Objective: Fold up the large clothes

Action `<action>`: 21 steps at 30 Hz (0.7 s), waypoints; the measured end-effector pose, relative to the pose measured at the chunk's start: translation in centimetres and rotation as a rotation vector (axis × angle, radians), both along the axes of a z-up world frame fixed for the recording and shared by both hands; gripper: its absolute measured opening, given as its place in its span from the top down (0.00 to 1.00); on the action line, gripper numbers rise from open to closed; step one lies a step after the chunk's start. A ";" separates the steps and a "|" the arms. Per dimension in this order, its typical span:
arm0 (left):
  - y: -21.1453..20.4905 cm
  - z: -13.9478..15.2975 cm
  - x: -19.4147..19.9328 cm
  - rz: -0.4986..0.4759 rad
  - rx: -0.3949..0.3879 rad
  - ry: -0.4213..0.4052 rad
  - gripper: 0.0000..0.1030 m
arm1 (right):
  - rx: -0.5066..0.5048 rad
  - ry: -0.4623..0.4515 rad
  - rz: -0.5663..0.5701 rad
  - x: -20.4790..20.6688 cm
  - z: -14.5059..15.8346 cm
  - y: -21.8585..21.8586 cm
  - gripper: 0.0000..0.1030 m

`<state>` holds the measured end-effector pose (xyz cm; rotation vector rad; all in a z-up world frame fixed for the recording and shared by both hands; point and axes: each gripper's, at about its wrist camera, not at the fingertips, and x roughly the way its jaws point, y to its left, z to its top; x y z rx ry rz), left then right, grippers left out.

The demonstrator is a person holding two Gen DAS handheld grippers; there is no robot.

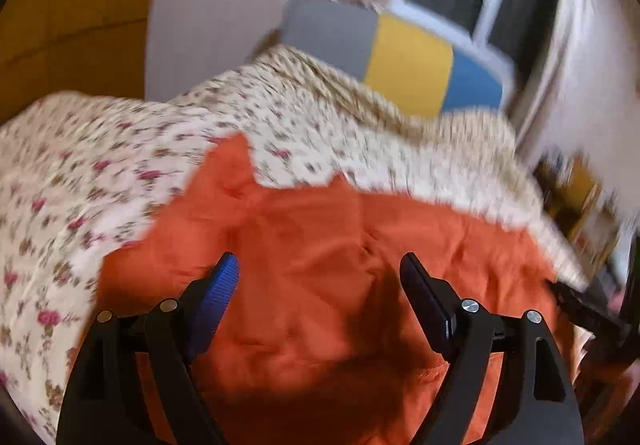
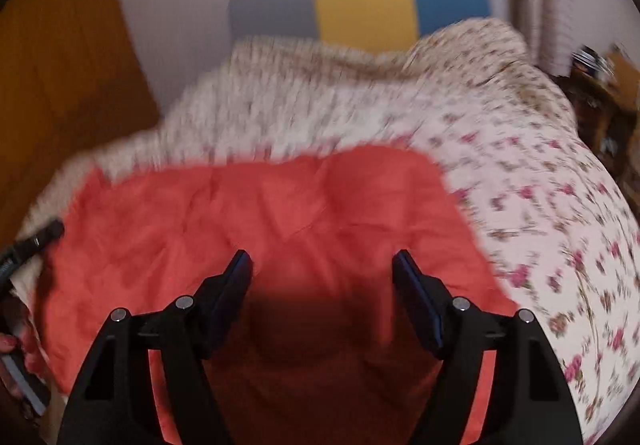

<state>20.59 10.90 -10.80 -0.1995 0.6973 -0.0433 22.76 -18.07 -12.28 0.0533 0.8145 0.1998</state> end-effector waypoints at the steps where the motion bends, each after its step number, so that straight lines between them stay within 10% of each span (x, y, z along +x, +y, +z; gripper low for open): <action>1: -1.3 -0.9 1.1 -0.016 0.055 0.047 0.20 | -0.051 0.025 0.003 0.9 -0.9 1.3 0.55; 5: -2.9 -2.1 3.4 0.013 0.127 0.048 0.28 | -0.146 -0.008 -0.022 2.4 -2.1 3.1 0.87; 21: -1.2 -5.0 8.9 0.044 0.073 0.060 0.10 | -0.012 -0.017 -0.097 7.1 -5.2 1.5 0.83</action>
